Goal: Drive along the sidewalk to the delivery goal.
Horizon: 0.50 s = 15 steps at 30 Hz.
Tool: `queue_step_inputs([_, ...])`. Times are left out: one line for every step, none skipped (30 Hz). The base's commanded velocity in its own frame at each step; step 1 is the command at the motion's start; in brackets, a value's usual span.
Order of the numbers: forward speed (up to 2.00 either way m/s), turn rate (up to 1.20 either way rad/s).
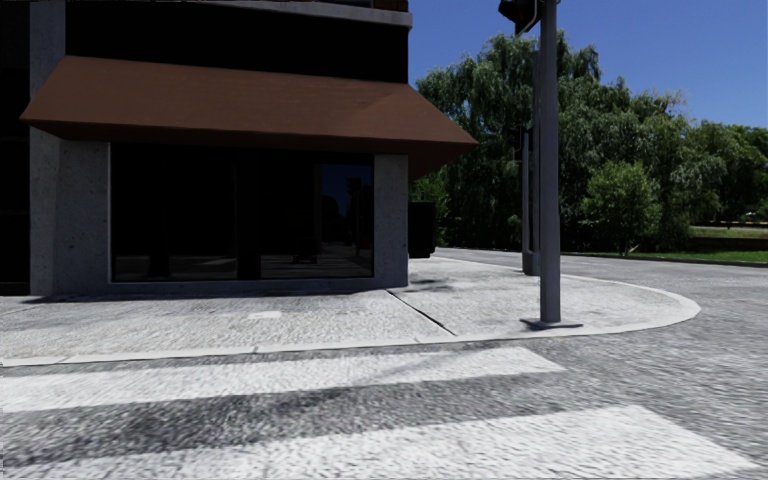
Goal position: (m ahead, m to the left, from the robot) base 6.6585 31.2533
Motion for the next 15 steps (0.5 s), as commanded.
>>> queue_step_inputs([2.00, 0.00])
queue_step_inputs([2.00, 0.00])
queue_step_inputs([2.00, 0.00])
queue_step_inputs([2.00, 0.00])
queue_step_inputs([2.00, 0.00])
queue_step_inputs([2.00, 0.00])
queue_step_inputs([2.00, 0.00])
queue_step_inputs([2.00, 0.00])
queue_step_inputs([2.00, 0.00])
queue_step_inputs([2.00, 0.00])
queue_step_inputs([2.00, 0.00])
queue_step_inputs([2.00, 0.00])
queue_step_inputs([2.00, 0.00])
queue_step_inputs([2.00, 0.00])
queue_step_inputs([2.00, 0.05])
